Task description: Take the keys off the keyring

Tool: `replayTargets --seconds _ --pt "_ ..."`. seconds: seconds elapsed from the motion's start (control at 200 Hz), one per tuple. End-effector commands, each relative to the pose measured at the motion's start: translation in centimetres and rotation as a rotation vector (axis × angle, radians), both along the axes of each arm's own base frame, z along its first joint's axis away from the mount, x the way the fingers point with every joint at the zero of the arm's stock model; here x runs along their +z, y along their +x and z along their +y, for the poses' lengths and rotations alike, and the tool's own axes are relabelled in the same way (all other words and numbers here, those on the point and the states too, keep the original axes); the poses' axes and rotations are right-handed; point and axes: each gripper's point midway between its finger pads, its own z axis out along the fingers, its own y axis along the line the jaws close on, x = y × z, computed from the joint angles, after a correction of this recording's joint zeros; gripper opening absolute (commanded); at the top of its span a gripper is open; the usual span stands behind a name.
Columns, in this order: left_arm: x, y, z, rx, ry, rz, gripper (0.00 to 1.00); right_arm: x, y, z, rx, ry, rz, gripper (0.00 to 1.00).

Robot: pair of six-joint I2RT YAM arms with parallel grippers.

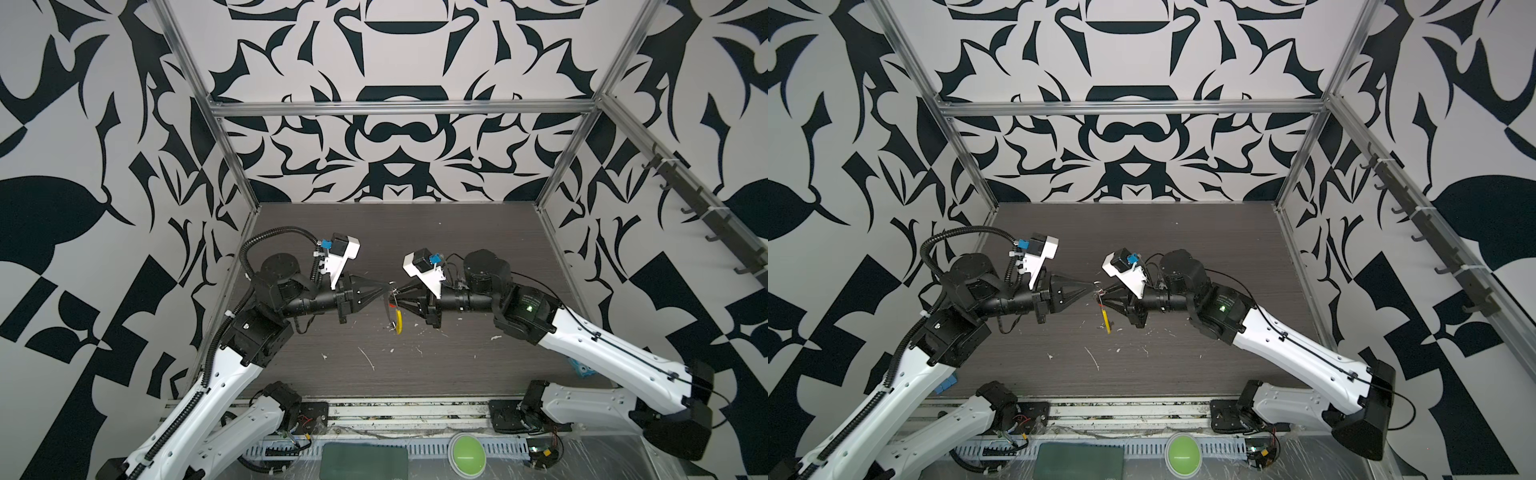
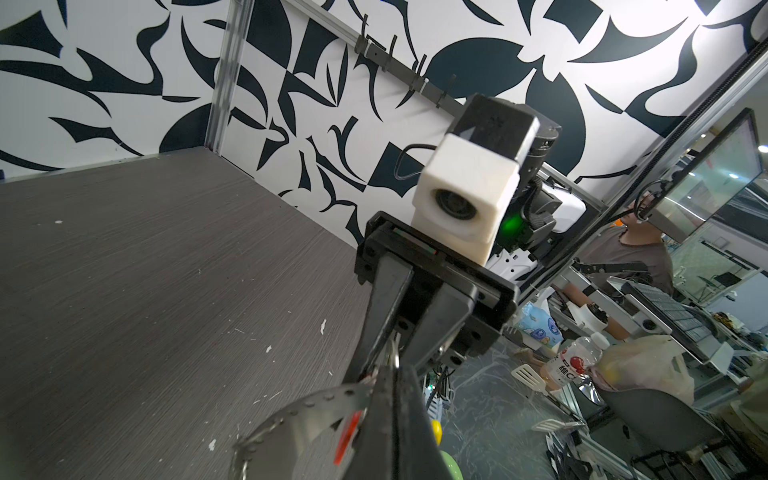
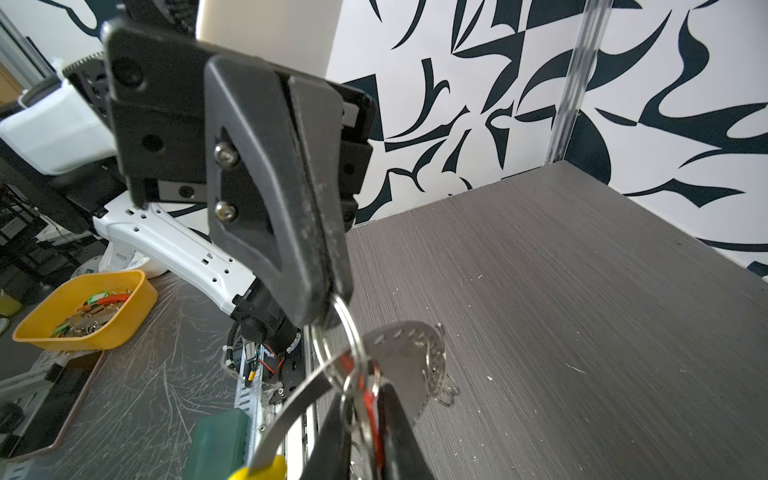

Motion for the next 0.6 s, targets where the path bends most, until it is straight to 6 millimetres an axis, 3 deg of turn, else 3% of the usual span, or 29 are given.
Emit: replayTargets --seconds 0.0,0.11,0.595 --pt "0.7 0.2 0.2 0.031 -0.027 -0.027 0.0 2.9 -0.4 -0.3 0.003 0.056 -0.057 0.11" --pt "0.8 0.6 0.3 0.05 -0.034 -0.024 0.0 3.1 -0.5 -0.2 0.009 0.053 -0.065 0.0" --pt "0.3 2.2 0.7 0.164 -0.08 -0.005 0.0 4.1 -1.6 2.8 0.042 0.067 -0.179 0.0"
